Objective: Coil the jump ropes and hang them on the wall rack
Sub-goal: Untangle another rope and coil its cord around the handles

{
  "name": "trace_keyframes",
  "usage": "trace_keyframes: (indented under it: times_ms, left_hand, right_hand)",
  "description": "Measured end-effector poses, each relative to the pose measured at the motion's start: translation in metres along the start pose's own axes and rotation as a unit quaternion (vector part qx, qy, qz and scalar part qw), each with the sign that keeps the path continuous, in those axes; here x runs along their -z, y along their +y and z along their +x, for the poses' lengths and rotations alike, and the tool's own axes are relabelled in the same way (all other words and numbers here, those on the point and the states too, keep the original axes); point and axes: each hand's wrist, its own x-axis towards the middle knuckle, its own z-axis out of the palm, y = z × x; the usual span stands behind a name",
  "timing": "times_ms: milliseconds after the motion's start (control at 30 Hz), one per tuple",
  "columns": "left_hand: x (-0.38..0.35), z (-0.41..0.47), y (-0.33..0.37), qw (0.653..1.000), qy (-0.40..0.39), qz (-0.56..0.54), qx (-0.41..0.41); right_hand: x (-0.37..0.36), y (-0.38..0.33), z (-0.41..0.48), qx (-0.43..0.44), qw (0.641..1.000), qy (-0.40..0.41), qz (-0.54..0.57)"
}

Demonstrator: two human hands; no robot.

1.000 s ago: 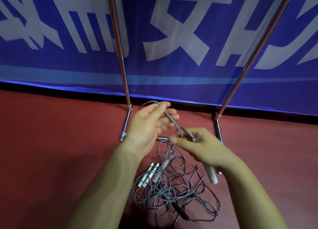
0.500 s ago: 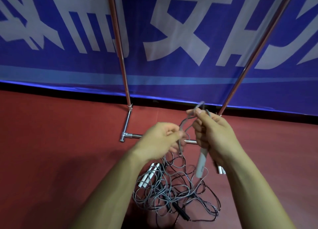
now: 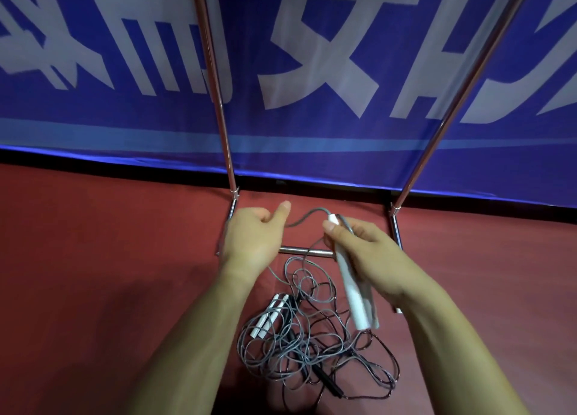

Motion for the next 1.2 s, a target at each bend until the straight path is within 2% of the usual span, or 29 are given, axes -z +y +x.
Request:
trace_keyframes:
  times_ms: [33,67,133,200,267,467,733,833,1000,1200]
  left_hand:
    - [0.001,-0.001,-0.001,0.998,0.024,0.025,-0.059]
    - [0.001,-0.004,0.0,0.992,0.013,0.001,-0.122]
    - [-0.004,-0.009,0.005,0.968,-0.091,-0.083,-0.217]
    - [-0.01,-0.013,0.008,0.947,-0.215,-0.111,-0.213]
    - [-0.012,-0.014,0.008,0.942,-0.271,-0.092,-0.178]
    - [-0.004,-0.017,0.009,0.96,-0.228,0.021,-0.159]
    - [-0.001,-0.004,0.002,0.984,-0.124,-0.024,-0.126]
    - [0.002,-0.003,0.002,0.98,-0.157,-0.052,-0.11]
    - [0.003,-0.013,0.008,0.948,-0.241,-0.104,-0.181]
    - [0.007,-0.014,0.012,0.932,-0.295,-0.146,-0.153]
  right_hand:
    - [0.0,-0.001,0.0,-0.015,1.0,-0.001,0.016]
    - [-0.001,-0.002,0.0,-0.033,0.999,-0.017,0.037]
    - [-0.004,-0.001,-0.001,-0.068,0.99,-0.086,0.09]
    - [-0.008,0.002,-0.002,-0.093,0.977,-0.146,0.126]
    - [-0.008,0.003,-0.004,-0.113,0.967,-0.179,0.144]
    - [-0.007,-0.001,-0.01,-0.13,0.941,-0.269,0.158]
    - [0.002,-0.002,-0.012,-0.155,0.939,-0.269,0.145]
    - [0.005,-0.006,-0.013,-0.142,0.948,-0.256,0.129]
    - [0.005,-0.008,-0.014,-0.124,0.943,-0.258,0.167]
    - [0.006,-0.007,-0.015,-0.098,0.933,-0.298,0.174]
